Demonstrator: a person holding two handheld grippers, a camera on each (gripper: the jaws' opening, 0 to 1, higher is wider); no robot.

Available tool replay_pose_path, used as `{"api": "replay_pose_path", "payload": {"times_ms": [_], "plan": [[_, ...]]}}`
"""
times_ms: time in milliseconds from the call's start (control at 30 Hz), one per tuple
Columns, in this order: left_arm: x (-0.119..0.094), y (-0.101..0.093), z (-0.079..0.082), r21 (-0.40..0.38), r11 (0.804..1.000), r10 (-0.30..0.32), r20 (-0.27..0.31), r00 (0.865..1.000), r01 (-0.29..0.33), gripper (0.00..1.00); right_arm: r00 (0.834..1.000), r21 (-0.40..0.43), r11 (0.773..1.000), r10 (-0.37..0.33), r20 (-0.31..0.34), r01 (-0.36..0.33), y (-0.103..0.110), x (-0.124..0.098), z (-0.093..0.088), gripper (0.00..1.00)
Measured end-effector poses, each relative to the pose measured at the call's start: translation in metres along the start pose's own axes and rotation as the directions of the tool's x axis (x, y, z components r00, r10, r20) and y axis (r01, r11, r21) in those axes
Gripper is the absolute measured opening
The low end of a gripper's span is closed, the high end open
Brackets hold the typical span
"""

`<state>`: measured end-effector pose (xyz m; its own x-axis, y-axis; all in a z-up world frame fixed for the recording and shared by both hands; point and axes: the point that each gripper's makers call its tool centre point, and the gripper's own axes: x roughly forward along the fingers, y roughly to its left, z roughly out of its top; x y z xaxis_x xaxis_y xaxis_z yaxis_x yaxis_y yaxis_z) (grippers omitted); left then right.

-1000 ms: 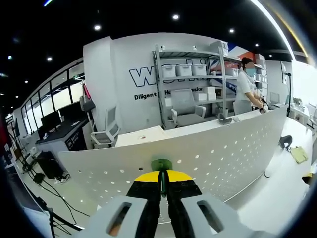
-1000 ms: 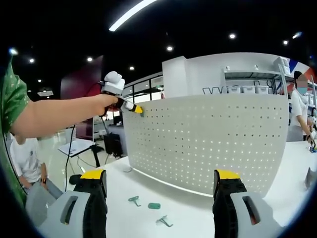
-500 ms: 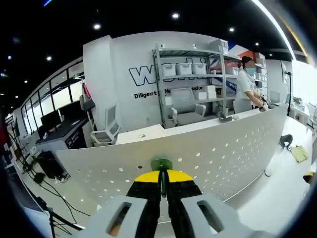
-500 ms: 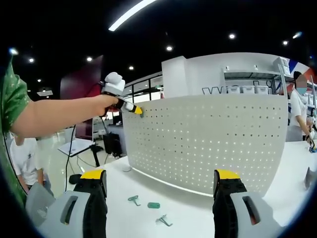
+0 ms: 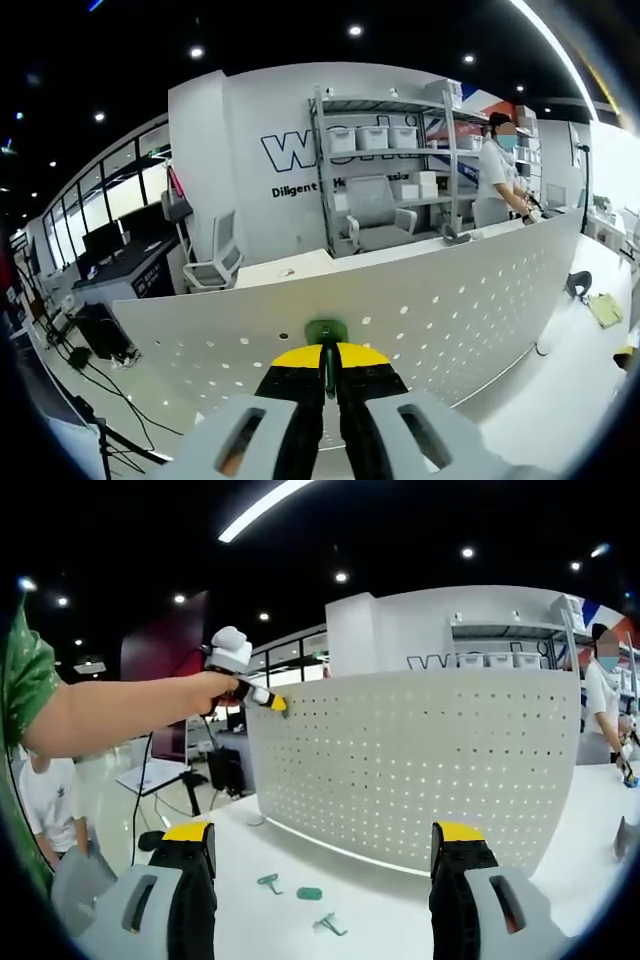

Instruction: Insert the hook assembly into the mounting plate slot until the hook locks in place.

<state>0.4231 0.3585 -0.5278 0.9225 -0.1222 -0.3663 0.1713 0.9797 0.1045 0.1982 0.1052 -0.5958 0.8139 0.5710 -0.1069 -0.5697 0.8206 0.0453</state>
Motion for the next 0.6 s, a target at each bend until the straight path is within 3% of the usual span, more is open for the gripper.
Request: {"api": "replay_pose_path", "payload": {"times_ms": [600], "plan": [[0.0041, 0.0019, -0.0002, -0.011, 1.000, 0.005, -0.021, 1.000, -0.005, 0.03, 1.000, 0.006, 1.000, 0.003, -0.003, -0.003, -0.0023, 0.0021, -0.0024, 0.90]]}}
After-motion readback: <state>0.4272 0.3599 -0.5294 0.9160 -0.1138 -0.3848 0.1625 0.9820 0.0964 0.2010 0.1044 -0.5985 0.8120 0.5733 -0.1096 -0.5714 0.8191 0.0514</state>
